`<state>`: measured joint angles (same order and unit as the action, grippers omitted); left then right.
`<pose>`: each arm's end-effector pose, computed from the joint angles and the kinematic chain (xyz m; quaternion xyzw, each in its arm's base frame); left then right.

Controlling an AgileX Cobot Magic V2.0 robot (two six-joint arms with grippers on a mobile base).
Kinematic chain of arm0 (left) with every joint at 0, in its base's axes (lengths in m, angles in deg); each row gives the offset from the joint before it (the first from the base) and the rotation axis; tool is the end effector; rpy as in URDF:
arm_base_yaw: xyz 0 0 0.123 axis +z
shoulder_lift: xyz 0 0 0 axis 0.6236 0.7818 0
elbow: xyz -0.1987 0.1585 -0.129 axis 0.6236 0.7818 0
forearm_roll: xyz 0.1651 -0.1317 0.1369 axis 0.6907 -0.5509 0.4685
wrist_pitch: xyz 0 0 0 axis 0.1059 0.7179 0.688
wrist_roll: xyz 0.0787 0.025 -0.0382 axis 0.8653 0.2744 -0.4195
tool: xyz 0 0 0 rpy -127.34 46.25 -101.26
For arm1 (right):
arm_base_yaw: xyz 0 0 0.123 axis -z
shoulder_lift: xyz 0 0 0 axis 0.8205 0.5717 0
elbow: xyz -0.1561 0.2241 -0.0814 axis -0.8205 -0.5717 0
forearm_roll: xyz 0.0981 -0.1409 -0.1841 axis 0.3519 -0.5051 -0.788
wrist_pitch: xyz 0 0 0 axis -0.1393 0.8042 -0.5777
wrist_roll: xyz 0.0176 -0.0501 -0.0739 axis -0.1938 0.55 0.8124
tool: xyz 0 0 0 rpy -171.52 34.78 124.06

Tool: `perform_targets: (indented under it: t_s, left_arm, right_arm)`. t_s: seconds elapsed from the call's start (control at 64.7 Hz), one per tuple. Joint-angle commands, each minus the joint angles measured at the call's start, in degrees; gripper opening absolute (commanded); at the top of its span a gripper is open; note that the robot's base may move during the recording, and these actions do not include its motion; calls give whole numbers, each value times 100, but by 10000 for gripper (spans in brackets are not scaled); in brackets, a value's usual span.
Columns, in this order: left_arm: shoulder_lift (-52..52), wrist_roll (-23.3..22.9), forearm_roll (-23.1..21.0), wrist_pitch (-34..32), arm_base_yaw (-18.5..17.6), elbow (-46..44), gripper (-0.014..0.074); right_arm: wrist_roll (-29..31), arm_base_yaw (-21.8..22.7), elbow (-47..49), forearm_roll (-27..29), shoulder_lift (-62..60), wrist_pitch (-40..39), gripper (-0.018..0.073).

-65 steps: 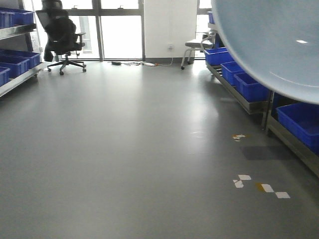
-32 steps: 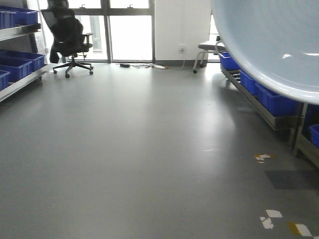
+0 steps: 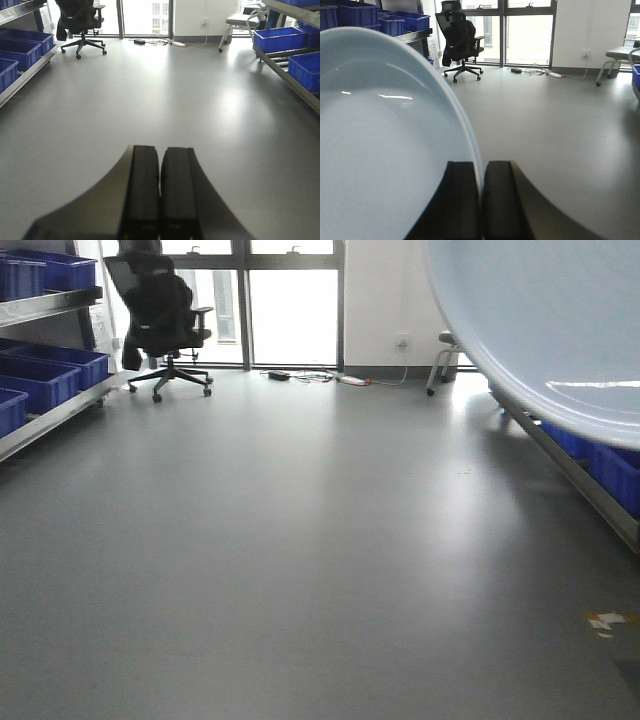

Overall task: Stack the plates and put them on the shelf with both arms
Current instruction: 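Drive the base to the shelf of blue bins holding the plates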

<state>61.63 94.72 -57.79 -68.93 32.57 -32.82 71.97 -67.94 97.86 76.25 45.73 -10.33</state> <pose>0.1062 -0.0124 0.2917 0.0540 0.7494 -0.0305 0.6592 0.0905 0.0204 0.2857 -0.0491 0.6997 0.1079 0.7046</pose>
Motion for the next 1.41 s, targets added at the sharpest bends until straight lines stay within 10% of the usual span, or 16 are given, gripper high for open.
perform_targets:
  t_s: [0.0,1.392]
  left_arm:
    - [50,-54,-18,-489,-32,-180,82]
    - [50,-54,-18,-489,-32,-180,82]
  right_arm:
    - [-7,19,189,-31,9,-584,57]
    - [-7,19,189,-31,9,-584,57]
